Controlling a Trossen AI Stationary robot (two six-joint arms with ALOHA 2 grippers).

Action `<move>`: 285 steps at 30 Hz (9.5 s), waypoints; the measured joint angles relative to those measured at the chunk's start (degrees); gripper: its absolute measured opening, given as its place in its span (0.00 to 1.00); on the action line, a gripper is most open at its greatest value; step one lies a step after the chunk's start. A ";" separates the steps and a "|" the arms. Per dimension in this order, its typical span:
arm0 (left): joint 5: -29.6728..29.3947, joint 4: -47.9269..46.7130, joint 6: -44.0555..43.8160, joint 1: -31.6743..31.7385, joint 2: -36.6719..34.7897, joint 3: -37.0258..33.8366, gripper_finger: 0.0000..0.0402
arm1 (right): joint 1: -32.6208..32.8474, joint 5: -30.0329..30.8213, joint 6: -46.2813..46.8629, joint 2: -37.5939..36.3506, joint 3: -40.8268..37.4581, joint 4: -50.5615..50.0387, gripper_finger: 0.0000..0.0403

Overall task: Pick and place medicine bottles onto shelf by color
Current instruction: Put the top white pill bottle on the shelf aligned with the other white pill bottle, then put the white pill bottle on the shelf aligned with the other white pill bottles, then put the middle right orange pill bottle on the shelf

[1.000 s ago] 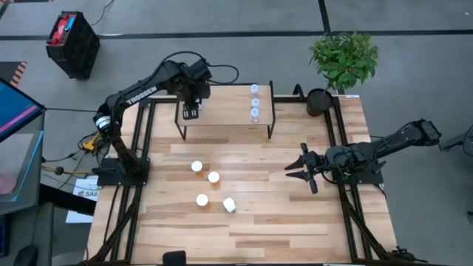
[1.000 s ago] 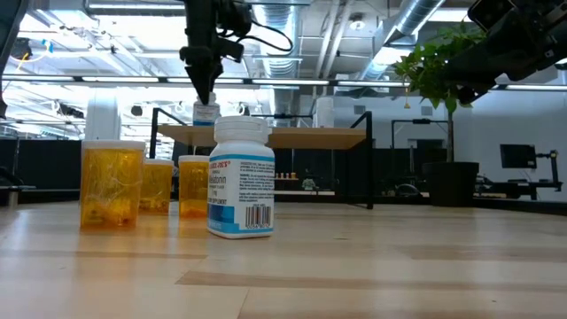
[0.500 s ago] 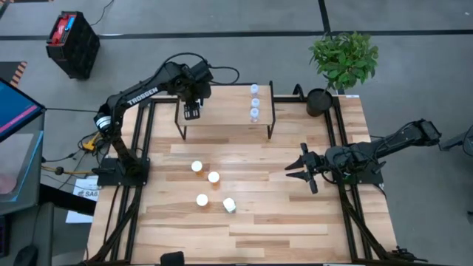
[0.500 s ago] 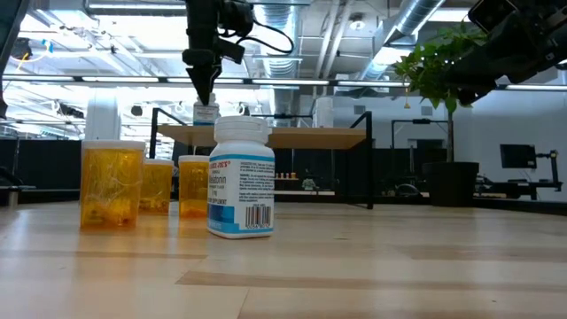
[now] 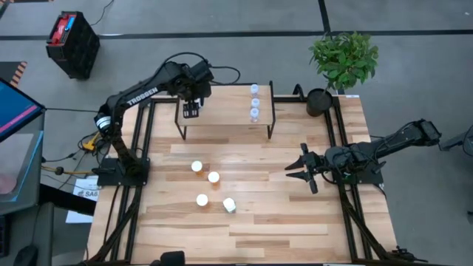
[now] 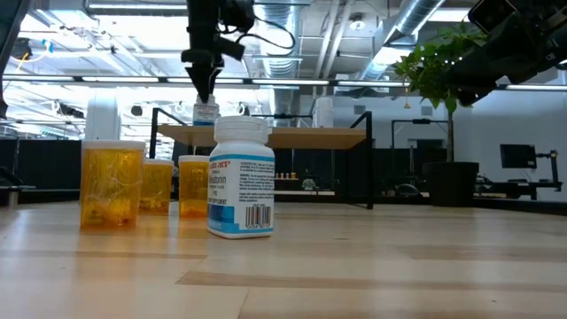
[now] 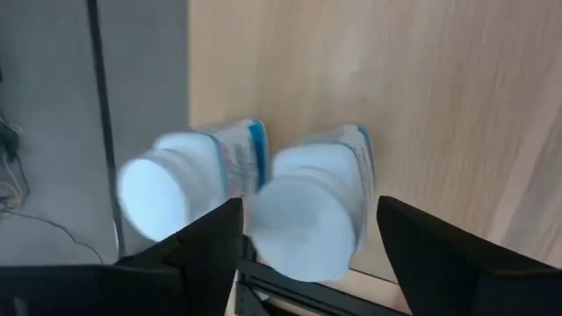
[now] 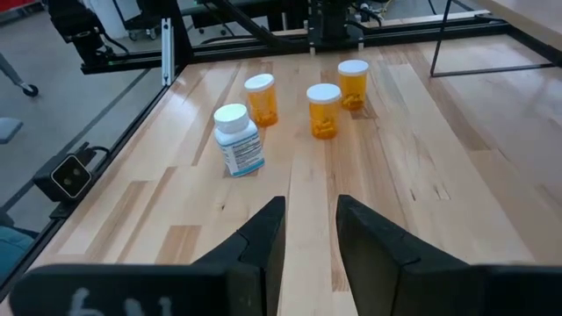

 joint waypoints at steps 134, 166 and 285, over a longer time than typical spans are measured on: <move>15.99 13.25 -6.98 -52.44 19.82 -0.46 0.36 | 0.00 0.17 9.99 0.02 -0.04 -6.60 0.31; 14.36 -9.72 -11.11 -8.59 -3.48 2.34 0.36 | 0.02 0.15 9.94 0.02 -0.02 -9.18 0.31; 9.99 24.54 -44.66 -42.67 -3.50 -27.79 0.57 | 0.00 0.11 10.99 0.02 0.00 -9.31 0.31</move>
